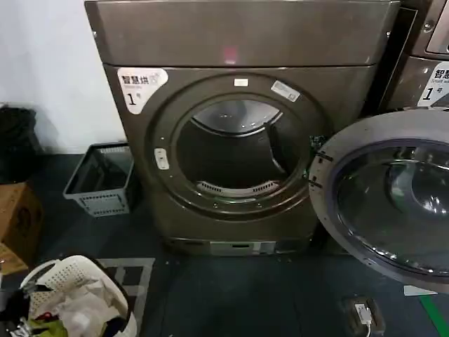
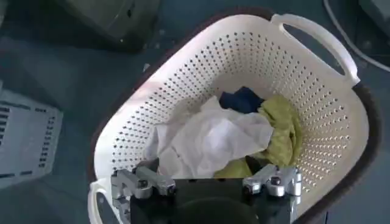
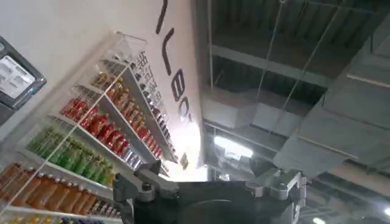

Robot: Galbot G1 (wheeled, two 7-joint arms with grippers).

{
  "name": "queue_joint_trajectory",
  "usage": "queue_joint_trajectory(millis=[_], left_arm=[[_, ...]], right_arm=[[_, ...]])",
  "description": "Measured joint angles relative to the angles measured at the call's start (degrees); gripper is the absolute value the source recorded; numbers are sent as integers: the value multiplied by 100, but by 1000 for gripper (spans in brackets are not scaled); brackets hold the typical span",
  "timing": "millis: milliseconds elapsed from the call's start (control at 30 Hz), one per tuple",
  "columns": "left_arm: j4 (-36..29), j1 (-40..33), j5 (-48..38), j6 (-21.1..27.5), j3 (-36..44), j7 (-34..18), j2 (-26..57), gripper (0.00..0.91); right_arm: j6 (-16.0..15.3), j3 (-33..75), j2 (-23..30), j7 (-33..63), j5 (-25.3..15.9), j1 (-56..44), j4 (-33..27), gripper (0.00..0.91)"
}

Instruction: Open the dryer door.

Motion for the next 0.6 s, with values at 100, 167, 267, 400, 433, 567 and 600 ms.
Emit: queue_joint_trajectory(millis=[100,167,267,400,433,567,600], left_arm=[[5,-3,0,5,-2,21,1,907],[-14,-1,1,17,-2,59,12,907],[-40,-20,18,44,-3,130,21,907],[-54,-30,31,95,-6,133,23,907],[-54,-31,31,104,-7,134,25,907],[-43,-45,34,115,-11,134,39,907],[-48,-52,34,119,-12,133,41,907]], right_arm=[[1,1,0,-4,0,0,1,907],[1,1,0,-6,0,-1,3,907],[1,9,-1,-8,0,-5,4,907],[1,12,-3,-12,0,-6,11,907],[1,12,-3,-15,0,-10,11,907],[2,22,-10,-19,0,-13,1,907],[3,22,-10,-20,0,-12,1,907]])
